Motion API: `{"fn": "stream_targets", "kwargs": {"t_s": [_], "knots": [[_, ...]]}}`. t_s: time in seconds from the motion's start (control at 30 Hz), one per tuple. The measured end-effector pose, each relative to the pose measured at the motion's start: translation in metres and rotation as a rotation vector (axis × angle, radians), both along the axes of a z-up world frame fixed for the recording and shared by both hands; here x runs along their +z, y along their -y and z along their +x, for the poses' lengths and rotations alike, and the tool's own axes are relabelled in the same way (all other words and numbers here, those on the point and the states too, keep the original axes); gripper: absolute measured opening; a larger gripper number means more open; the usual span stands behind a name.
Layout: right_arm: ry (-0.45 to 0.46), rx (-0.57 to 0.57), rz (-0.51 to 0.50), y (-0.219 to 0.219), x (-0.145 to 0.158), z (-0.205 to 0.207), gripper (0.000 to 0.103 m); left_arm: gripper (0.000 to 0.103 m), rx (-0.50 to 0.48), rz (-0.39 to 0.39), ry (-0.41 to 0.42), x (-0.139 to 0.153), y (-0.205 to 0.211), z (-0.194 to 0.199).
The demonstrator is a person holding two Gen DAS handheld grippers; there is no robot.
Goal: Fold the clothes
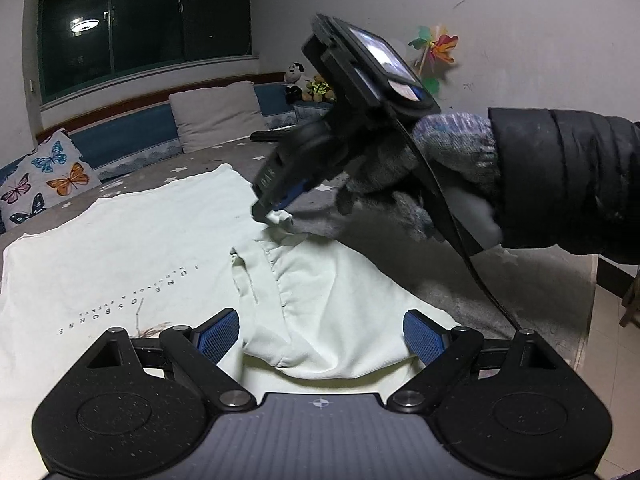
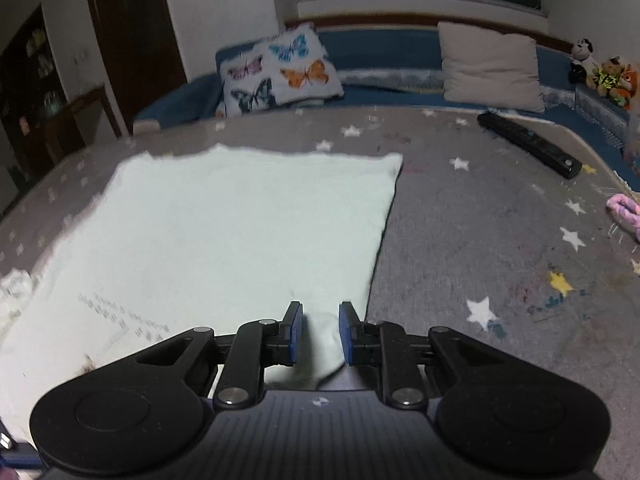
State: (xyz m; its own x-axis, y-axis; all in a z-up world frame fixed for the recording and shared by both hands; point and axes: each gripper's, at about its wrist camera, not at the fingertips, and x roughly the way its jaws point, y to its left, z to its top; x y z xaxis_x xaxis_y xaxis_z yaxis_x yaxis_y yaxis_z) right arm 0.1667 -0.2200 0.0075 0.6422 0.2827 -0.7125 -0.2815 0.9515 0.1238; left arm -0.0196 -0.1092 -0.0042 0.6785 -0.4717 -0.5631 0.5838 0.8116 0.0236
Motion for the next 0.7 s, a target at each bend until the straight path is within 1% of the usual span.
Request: {"fn": "stream_targets", "kwargs": {"t_s": [0.13,0.33,0.43,0.57,0.7], "knots": [[0.014,-0.001,-0.030,0.005,0.007,-0.013,0.019,0.091,0.040,0.000,0.005,0.004,-0.008,0.007],[0.034,0.051,-0.025,0.015,0.026,-0.070,0.019,0.091,0.117,0.001,0.009,0.009,-0.016,0.023],[0.030,0.085,-0.038,0.015,0.027,-0.102,0.019,0.091,0.151,0.020,0.003,0.007,-0.020,0.030],[0.020,0.117,-0.019,0.011,0.025,-0.137,0.019,0.088,0.188,0.049,-0.010,0.001,-0.024,0.036],[0.015,0.145,-0.056,0.003,0.016,-0.165,0.019,0.088,0.209,0.083,-0.007,-0.006,-0.025,0.036]]}}
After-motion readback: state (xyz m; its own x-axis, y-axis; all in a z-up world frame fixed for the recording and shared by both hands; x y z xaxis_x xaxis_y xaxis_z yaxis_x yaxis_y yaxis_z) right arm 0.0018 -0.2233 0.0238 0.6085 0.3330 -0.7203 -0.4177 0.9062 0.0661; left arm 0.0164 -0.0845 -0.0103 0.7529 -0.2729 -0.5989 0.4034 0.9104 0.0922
